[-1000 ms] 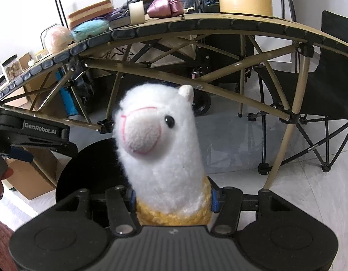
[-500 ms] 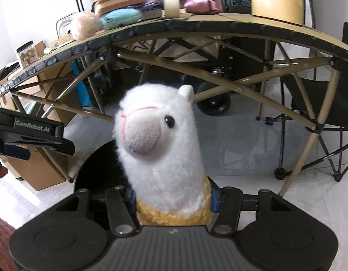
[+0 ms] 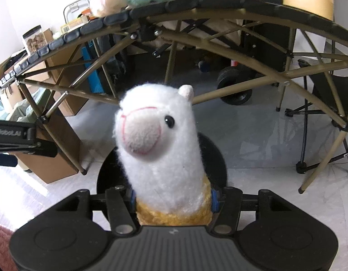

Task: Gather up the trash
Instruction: 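Open the left gripper to drop the lilac plush into the bin, then lower the white alpaca into the bin and open the right gripper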

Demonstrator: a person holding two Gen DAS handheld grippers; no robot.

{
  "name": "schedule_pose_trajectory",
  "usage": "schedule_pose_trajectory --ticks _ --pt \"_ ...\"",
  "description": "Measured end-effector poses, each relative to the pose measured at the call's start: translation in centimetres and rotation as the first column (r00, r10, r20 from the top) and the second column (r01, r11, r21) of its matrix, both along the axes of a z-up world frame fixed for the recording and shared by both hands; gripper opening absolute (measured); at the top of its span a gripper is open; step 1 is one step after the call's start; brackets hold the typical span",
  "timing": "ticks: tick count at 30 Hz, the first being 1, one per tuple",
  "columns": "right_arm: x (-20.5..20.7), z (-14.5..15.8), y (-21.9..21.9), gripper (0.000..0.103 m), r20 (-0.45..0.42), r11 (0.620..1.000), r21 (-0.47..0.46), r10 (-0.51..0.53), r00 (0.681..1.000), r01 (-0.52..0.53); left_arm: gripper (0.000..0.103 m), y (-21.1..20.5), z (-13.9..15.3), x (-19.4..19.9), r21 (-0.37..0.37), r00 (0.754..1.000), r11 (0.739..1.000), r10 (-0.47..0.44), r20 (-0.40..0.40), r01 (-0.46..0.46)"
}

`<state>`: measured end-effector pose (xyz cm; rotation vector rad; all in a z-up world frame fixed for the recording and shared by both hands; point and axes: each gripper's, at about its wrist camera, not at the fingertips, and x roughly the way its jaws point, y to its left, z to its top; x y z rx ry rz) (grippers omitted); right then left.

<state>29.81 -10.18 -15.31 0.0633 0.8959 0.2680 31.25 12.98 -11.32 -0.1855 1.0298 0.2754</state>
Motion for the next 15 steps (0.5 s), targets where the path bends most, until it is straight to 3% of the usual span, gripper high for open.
schedule_pose_trajectory --ticks 15 --pt "2.5 -1.8 4.0 0.054 -0.089 1.0 -0.002 -0.016 0.996 0.016 0.103 4.1 -0.9 -1.2 -0.038 0.994 0.995 0.092 -0.057 -0.094"
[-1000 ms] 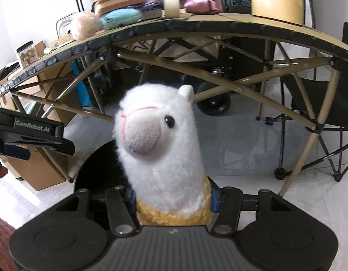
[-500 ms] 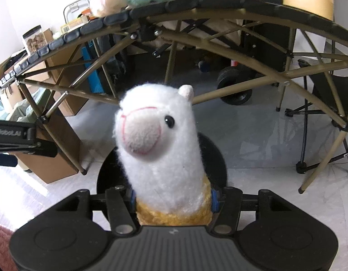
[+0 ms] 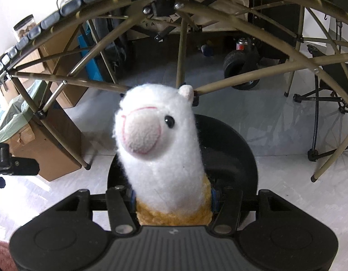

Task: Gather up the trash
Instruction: 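Lower the white alpaca into the bin and open the right gripper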

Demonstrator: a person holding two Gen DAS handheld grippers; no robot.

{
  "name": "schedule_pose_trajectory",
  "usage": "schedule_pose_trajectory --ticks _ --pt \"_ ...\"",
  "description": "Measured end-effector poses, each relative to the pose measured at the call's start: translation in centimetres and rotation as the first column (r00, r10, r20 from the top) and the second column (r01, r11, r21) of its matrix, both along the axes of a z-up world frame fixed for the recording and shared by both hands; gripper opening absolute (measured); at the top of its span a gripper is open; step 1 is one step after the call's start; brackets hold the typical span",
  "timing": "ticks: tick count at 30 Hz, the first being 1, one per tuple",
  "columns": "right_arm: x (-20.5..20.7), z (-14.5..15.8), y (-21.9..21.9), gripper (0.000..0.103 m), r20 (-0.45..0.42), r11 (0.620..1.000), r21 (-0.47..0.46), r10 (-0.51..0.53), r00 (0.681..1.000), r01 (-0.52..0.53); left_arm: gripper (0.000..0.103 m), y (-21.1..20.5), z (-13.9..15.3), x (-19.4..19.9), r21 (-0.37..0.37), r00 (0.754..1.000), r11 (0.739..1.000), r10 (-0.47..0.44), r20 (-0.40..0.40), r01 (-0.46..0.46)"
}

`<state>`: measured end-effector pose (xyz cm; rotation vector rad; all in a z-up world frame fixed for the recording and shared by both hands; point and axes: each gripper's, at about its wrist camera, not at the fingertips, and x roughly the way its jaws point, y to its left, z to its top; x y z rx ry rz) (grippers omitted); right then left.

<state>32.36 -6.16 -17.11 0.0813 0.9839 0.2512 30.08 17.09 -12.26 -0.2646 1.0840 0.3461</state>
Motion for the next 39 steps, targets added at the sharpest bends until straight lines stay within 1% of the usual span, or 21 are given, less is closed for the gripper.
schedule_pose_trajectory --ticks 5,10,13,14,15,16,17,20,24,39 --pt "0.6 -0.7 0.8 0.054 -0.035 1.0 -0.008 -0.004 0.999 0.004 0.103 1.0 -0.7 -0.1 -0.004 0.999 1.0 0.025 -0.027 -0.025" --pt "0.8 -1.1 1.6 0.055 -0.048 1.0 -0.02 0.002 0.999 -0.003 0.103 1.6 -1.0 -0.2 -0.008 0.999 0.999 0.038 -0.037 -0.038" --pt "0.9 -1.3 1.8 0.058 -0.056 1.0 -0.03 0.009 0.998 -0.011 0.103 1.6 -0.9 -0.3 -0.01 0.999 0.999 0.039 -0.037 -0.04" --pt "1.0 -1.3 1.8 0.064 -0.055 0.999 -0.039 0.008 0.998 -0.01 0.103 1.7 -0.9 -0.3 -0.011 0.999 0.999 0.04 -0.037 -0.04" --pt "1.0 -1.3 1.8 0.072 -0.052 0.999 -0.048 0.01 0.999 -0.013 0.103 1.8 -1.0 -0.3 -0.012 0.999 0.999 0.04 -0.037 -0.041" --pt "1.1 -1.3 1.9 0.095 -0.047 0.998 -0.06 0.008 0.999 -0.011 0.103 1.8 -1.0 -0.4 -0.012 0.998 0.999 0.042 -0.037 -0.042" --pt "1.1 -1.3 1.9 0.103 -0.037 0.998 -0.069 0.005 0.999 -0.008 0.103 1.9 -1.0 -0.3 -0.013 0.998 0.999 0.044 -0.038 -0.044" --pt "1.0 -1.0 1.7 0.103 -0.011 0.997 -0.076 -0.004 1.0 0.003 0.103 1.9 -1.0 -0.3 -0.014 0.998 0.999 0.046 -0.04 -0.047" --pt "1.1 -1.4 1.4 0.103 -0.038 0.998 -0.059 -0.005 0.999 0.003 0.103 1.9 -1.0 -0.3 -0.014 0.998 0.999 0.042 -0.039 -0.042" --pt "1.0 -1.3 1.2 0.103 -0.035 0.999 -0.044 -0.009 0.999 0.007 0.103 1.9 -0.9 -0.4 -0.024 0.999 0.999 0.031 -0.03 -0.032"
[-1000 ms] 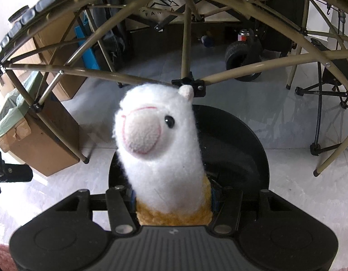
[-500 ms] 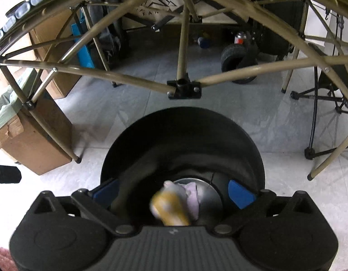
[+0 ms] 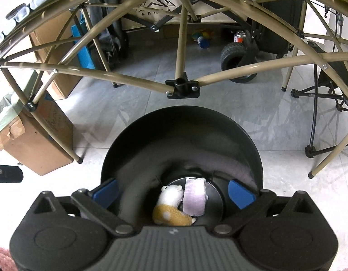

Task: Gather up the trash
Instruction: 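Lower the white alpaca into the bin and open the right gripper, then raise both tools back toward the remaining items on the table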

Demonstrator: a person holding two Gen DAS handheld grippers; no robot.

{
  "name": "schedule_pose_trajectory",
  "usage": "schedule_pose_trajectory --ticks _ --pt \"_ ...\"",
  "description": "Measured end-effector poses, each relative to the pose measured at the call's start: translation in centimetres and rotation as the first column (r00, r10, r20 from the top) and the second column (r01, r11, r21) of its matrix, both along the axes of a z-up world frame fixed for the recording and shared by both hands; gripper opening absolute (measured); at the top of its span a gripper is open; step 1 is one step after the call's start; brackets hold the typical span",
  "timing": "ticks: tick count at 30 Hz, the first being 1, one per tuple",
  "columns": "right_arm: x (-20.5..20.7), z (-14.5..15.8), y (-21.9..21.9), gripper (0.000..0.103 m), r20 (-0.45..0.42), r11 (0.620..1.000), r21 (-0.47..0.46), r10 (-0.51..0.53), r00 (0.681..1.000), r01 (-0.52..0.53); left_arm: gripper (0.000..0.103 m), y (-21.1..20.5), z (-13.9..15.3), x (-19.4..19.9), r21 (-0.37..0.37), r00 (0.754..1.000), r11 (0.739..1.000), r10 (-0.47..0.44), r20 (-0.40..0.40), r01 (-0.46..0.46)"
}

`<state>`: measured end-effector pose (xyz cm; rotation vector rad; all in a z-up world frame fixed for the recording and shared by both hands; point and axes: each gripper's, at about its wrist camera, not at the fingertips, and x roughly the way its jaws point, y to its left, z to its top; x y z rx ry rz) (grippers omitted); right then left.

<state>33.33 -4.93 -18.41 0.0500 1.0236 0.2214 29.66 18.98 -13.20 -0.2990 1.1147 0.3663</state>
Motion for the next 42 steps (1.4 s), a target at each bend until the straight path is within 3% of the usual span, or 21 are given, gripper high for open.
schedule_pose_trajectory --ticks 26,34,42 --pt "-1.6 3.0 -2.8 0.103 0.091 0.999 0.053 -0.013 0.996 0.008 0.103 -3.4 1.6 0.0 -0.011 0.989 0.992 -0.124 0.079 0.125" --pt "-2.7 5.0 -4.5 0.103 0.16 0.994 0.11 -0.029 0.987 0.012 0.103 -4.5 3.4 -0.9 -0.046 0.973 0.985 -0.156 0.169 0.166" --pt "-4.3 7.7 -6.3 0.103 0.272 0.991 0.13 -0.022 0.962 -0.015 0.103 -6.3 5.7 -1.6 -0.022 0.94 0.977 -0.196 0.281 0.21"
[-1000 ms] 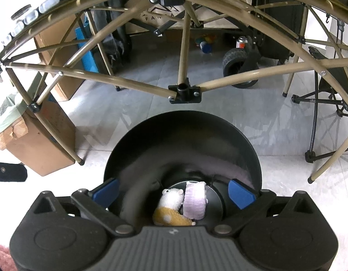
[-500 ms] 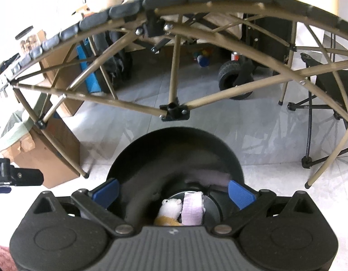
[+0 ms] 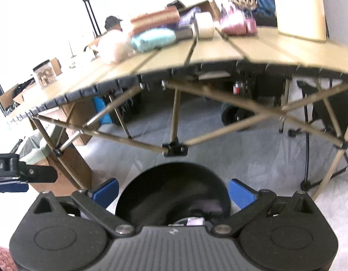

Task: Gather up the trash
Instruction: 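Raise both tools back toward the remaining items on the table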

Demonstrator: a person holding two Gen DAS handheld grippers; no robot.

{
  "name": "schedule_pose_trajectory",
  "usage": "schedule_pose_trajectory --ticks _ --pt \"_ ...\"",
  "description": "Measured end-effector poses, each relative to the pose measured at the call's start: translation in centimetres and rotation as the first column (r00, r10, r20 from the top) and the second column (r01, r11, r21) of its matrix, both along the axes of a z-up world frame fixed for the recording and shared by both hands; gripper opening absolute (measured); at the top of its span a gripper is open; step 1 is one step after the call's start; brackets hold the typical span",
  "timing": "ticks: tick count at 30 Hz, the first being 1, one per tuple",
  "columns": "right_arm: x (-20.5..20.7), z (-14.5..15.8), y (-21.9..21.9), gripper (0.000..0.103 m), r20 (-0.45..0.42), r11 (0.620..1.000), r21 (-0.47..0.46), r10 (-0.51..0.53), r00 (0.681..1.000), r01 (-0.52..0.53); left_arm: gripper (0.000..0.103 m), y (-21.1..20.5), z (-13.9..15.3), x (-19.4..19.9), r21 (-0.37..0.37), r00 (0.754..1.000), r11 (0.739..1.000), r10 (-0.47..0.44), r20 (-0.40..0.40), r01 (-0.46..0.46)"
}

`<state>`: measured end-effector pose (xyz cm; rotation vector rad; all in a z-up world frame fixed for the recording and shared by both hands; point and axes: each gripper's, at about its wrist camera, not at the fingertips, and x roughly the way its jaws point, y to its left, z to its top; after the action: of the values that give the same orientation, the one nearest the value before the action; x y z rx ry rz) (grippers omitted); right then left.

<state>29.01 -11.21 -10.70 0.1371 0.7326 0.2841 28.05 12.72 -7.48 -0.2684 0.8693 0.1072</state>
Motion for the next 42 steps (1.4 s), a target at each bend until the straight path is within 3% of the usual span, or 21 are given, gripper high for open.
schedule_pose_trajectory --ticks 8,14,23,35,39,42 --pt "-0.8 3.2 -2.5 0.103 0.133 0.997 0.071 -0.011 0.991 0.001 0.103 -1.2 1.9 0.0 0.024 0.997 1.0 -0.022 0.071 0.02" --pt "-0.7 6.3 -4.3 0.103 0.266 0.989 0.147 -0.007 0.964 -0.033 0.103 -1.8 4.5 0.4 0.025 0.989 1.0 -0.009 0.15 0.005" --pt "1.9 9.1 -6.5 0.103 0.37 0.988 0.156 -0.059 0.927 0.001 0.103 -3.2 7.7 3.7 0.08 0.972 0.997 -0.007 0.234 -0.012" --pt "6.0 10.0 -8.7 0.103 0.389 0.983 0.174 -0.128 0.912 0.063 0.103 -5.4 9.0 10.3 0.1 0.959 0.995 -0.01 0.283 -0.019" --pt "7.2 10.1 -9.3 0.103 0.388 0.974 0.21 -0.165 0.907 0.087 0.103 -6.7 9.2 12.7 0.138 0.957 0.99 -0.039 0.289 -0.002" --pt "7.7 10.3 -9.3 0.103 0.408 0.974 0.187 -0.194 0.892 0.127 0.103 -7.4 9.1 14.1 0.175 0.953 0.985 -0.045 0.298 -0.008"
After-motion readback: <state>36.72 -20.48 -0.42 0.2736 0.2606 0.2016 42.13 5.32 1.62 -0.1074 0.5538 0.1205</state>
